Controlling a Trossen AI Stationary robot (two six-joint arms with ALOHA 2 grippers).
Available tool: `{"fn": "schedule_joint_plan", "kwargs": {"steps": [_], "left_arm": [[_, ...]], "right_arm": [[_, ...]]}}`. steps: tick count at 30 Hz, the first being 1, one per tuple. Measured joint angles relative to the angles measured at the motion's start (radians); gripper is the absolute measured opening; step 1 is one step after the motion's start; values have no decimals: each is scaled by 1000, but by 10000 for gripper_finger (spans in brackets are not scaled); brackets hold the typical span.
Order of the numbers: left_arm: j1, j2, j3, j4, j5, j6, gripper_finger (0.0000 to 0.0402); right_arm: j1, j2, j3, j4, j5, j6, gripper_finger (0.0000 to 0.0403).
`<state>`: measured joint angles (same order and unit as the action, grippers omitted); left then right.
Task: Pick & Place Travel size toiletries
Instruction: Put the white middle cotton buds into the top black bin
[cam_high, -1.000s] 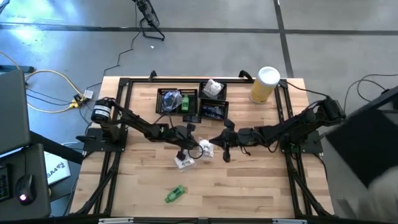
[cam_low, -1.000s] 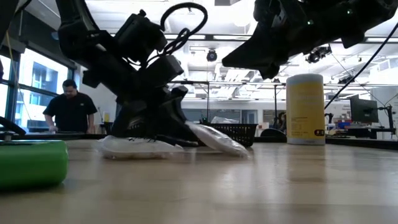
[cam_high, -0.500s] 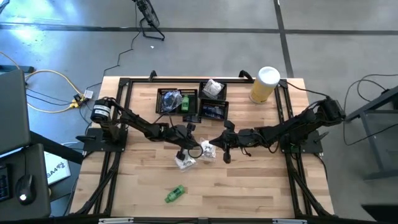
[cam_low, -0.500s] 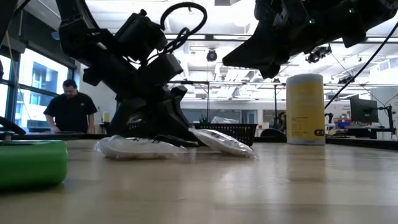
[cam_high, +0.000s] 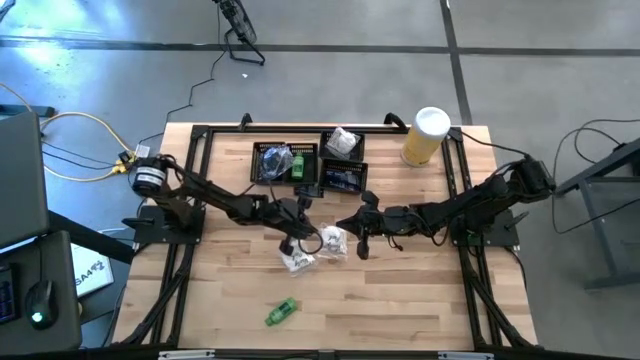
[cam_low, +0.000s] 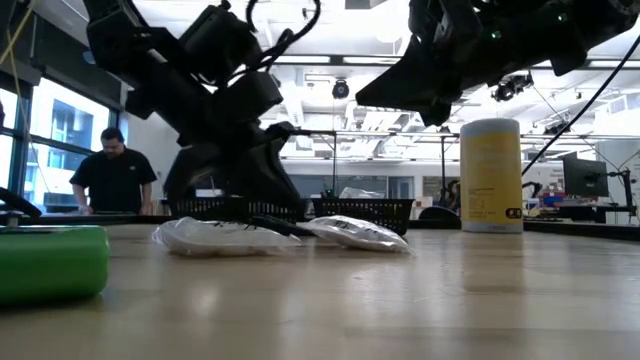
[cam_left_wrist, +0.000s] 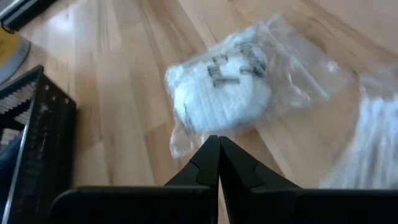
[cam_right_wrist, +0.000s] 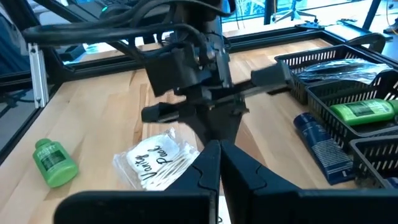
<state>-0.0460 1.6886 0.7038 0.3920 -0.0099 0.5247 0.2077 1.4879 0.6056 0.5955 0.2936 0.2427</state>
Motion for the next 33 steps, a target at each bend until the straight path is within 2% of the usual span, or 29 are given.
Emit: {"fn": "schedule_joint_plan", "kwargs": {"steps": [14,20,27,33], "left_arm": [[1,-203,-173,-26,-115,32,1],[15,-358,-286,-24,-172,23,1],[49,-544,-422,20,-178,-5,1],[47,-672,-473,33,-148,2,1]], "right_arm": [[-1,0,0,4,50,-3,3],[-1,0,0,56,82,-3,3],[-1,0,1,125,98,21,3],[-1,0,1,127,135,33,3]]}}
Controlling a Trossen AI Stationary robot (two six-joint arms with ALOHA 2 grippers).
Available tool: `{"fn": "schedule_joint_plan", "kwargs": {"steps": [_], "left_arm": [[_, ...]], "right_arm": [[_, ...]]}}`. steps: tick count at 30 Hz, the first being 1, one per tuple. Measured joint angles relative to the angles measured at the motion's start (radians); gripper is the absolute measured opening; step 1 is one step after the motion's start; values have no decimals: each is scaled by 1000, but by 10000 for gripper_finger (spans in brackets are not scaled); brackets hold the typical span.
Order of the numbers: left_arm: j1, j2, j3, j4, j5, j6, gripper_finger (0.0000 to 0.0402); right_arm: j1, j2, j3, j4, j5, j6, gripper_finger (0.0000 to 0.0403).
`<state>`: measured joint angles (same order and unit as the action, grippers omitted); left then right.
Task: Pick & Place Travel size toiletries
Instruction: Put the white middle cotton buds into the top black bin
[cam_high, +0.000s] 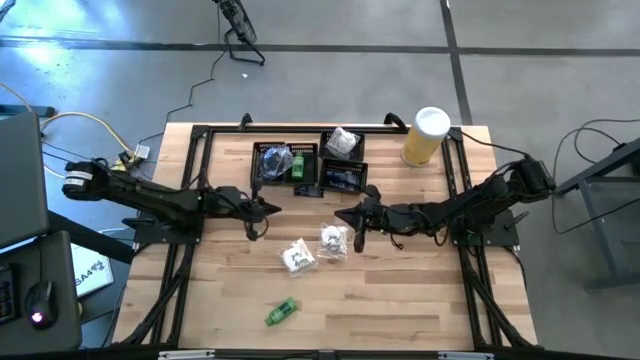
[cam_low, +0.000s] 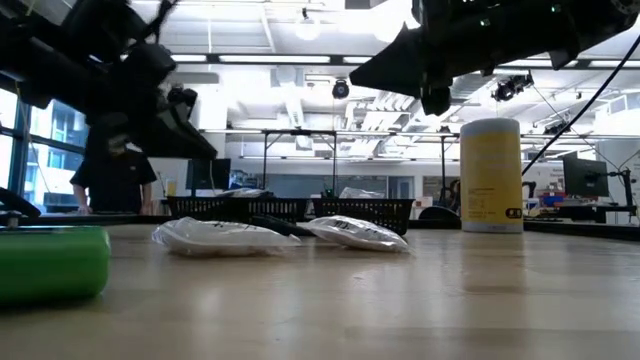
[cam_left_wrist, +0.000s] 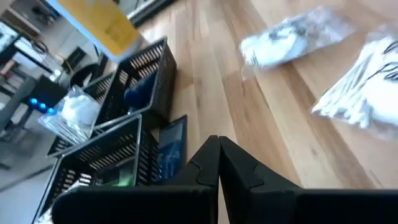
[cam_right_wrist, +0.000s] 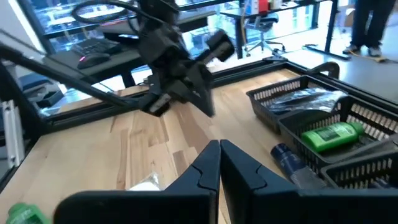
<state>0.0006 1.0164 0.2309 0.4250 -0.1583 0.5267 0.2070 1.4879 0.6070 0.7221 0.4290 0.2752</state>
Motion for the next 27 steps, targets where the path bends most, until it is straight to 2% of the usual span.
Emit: {"fn": "schedule_joint_plan", "kwargs": {"steps": [4,12,18,27], "left_arm": [[-1,-95,-25,-6,21,1,1],[-1,-311,-103,-42,40,45,1],[-1,-421,-105,-129,40,46,1],[-1,-453,-105,-161,39,48,1]], "right_arm": [[0,0,51,-96,16,44,3],[1,0,273,-620,18,120,3],[26,0,366,-898,18,260,3],[70,26,405,-954,27,355,3]]}}
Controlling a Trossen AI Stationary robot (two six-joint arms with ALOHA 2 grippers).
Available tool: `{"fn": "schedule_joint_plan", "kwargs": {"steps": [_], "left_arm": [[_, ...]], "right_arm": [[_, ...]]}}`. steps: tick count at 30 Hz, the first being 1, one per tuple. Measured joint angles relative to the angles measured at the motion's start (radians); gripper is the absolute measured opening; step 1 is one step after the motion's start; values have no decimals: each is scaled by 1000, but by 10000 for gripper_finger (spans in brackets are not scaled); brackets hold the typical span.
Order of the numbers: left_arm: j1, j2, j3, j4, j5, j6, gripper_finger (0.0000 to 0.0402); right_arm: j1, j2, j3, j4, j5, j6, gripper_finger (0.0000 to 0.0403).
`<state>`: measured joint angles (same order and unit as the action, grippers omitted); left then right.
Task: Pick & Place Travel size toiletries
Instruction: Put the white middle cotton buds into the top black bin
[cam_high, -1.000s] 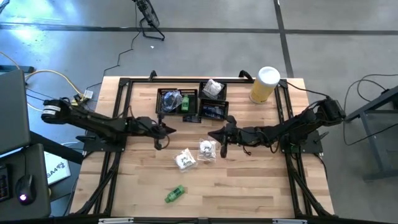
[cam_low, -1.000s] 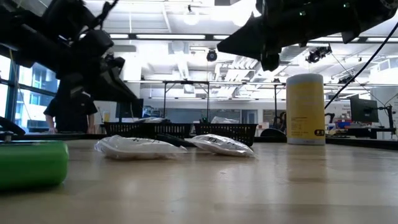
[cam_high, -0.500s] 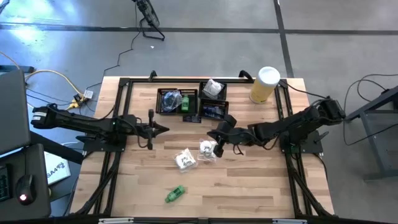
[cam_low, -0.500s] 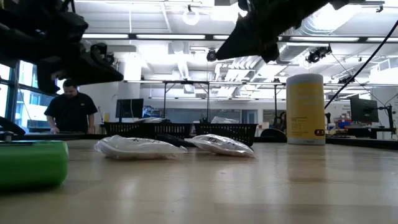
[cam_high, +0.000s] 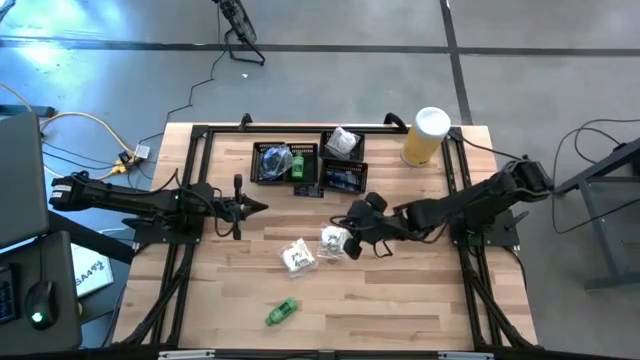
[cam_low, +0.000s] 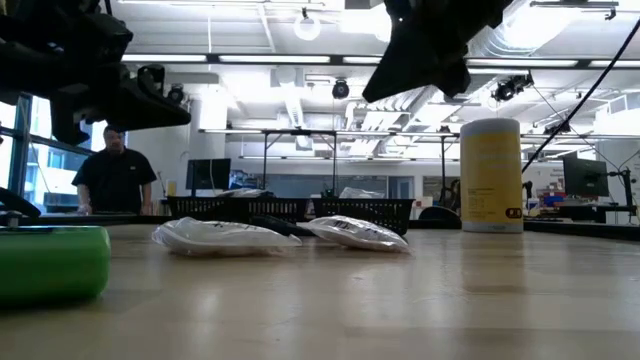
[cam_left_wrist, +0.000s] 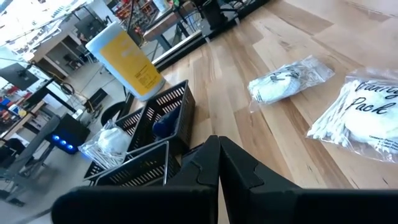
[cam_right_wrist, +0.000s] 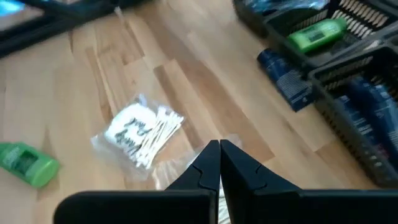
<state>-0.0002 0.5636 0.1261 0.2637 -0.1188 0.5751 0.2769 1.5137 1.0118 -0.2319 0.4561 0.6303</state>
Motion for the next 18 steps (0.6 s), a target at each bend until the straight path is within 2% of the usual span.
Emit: {"fn": "schedule_joint_plan", "kwargs": {"steps": [8,13,18], "left_arm": [[0,1,0,-6,0,-3,1],[0,1,0,-6,0,-5,1],[0,2,0,-7,-1,-7,1]], "right_arm": [[36,141,93,-44,-21,7,3],[60,239,214,-267,-21,143,3],[84,341,346,-420,-49,178,3]]}}
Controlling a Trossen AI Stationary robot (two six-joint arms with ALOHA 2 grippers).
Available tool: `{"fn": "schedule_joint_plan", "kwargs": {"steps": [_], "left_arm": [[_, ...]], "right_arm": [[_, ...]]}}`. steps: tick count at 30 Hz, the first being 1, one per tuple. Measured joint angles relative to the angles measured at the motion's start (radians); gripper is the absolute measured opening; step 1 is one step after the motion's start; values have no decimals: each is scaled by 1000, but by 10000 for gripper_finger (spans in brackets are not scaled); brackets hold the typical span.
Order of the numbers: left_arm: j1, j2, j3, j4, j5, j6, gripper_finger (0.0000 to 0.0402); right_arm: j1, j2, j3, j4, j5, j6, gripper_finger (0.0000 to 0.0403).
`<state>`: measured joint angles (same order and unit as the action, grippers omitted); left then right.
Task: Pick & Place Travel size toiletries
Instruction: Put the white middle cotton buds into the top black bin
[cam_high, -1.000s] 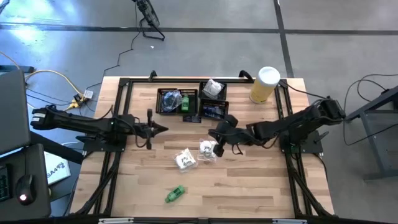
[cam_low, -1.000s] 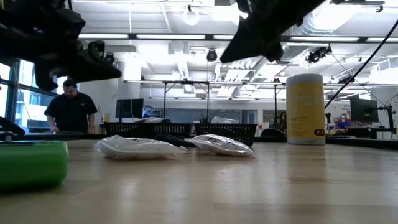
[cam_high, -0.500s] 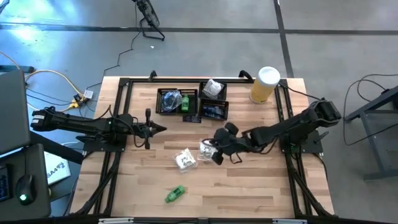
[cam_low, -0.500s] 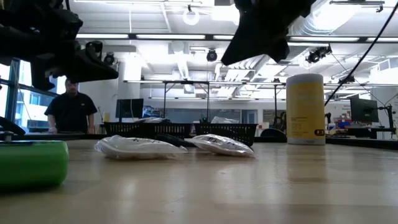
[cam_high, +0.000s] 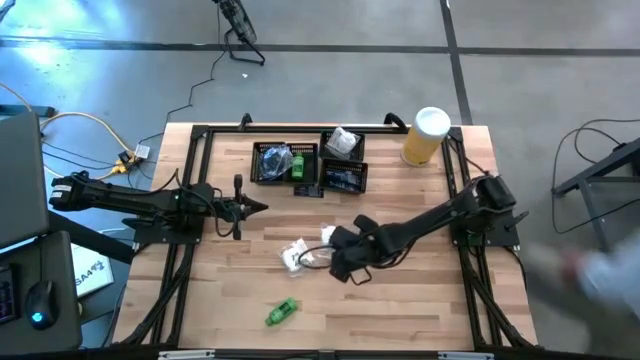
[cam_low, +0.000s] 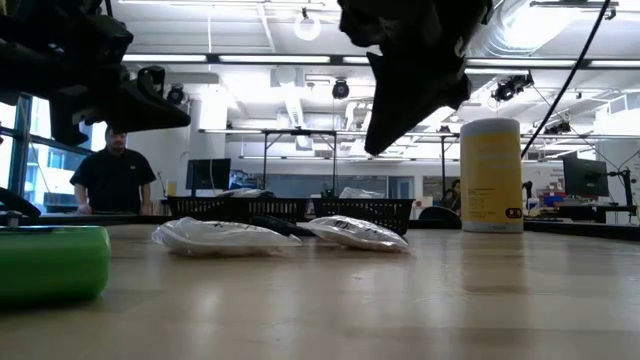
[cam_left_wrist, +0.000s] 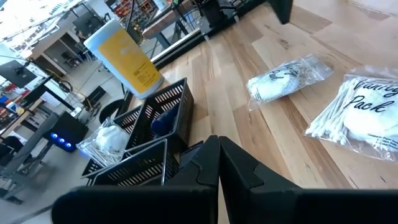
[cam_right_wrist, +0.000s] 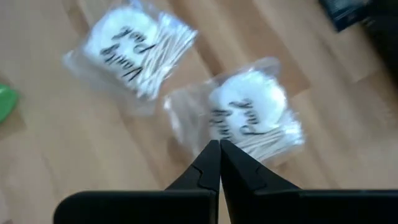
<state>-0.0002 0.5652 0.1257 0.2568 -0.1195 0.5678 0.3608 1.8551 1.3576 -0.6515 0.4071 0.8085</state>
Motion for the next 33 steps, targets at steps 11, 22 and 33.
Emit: {"fn": "schedule_joint_plan", "kwargs": {"steps": [11,22,33], "left_arm": [[0,0,0,-12,0,1,1],[0,0,0,-25,-1,9,1],[0,0,0,-34,-6,16,1]], "right_arm": [[33,81,75,-69,-119,3,3],[27,82,75,-68,-207,-95,39],[56,211,74,-9,-194,-256,232]]}}
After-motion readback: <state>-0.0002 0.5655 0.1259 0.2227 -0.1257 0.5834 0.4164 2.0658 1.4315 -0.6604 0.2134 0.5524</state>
